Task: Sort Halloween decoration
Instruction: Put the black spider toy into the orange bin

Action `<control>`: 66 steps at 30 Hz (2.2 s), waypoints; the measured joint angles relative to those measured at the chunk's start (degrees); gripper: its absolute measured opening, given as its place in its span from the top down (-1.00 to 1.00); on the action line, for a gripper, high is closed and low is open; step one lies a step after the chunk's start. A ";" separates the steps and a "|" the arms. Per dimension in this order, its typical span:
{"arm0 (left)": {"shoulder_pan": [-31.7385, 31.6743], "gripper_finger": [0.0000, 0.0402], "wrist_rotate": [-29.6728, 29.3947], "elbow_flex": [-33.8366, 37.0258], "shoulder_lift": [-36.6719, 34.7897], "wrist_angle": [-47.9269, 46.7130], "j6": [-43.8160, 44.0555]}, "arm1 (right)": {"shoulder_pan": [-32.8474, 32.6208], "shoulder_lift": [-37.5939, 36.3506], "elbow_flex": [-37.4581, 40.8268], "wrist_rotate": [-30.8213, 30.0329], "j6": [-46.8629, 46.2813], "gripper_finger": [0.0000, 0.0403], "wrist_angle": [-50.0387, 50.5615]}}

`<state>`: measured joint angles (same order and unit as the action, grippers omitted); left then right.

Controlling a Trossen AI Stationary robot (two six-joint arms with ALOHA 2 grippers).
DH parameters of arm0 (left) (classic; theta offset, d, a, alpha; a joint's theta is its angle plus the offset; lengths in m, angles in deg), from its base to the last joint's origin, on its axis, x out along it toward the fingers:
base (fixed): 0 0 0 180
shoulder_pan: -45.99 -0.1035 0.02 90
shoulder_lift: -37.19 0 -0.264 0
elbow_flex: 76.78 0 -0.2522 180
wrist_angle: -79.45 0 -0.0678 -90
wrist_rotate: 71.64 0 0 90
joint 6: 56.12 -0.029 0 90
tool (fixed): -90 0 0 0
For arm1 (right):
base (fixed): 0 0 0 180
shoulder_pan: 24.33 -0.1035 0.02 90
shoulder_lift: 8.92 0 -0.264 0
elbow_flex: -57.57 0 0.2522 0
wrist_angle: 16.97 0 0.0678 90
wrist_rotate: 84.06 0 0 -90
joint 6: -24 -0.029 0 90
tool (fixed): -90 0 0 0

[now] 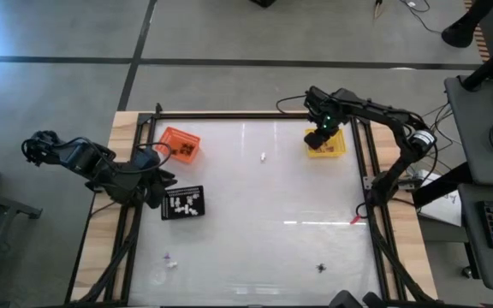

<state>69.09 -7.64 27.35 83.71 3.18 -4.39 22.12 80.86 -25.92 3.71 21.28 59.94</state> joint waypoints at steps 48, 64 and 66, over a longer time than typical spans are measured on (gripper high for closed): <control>0.00 0.57 9.07 0.00 -0.39 -1.49 -7.48 | -16.05 -6.41 0.00 3.62 -14.26 0.83 -4.33; 0.00 0.57 9.07 0.00 -0.55 -1.46 -7.32 | -16.21 -6.41 0.00 4.24 -17.04 0.83 -3.62; 0.00 0.57 9.07 0.00 -0.55 -1.46 -7.30 | -16.18 -6.41 0.00 4.25 -17.07 0.83 -3.62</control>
<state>69.09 1.43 27.35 83.16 1.72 -11.69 5.93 74.45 -25.92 7.96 4.21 56.32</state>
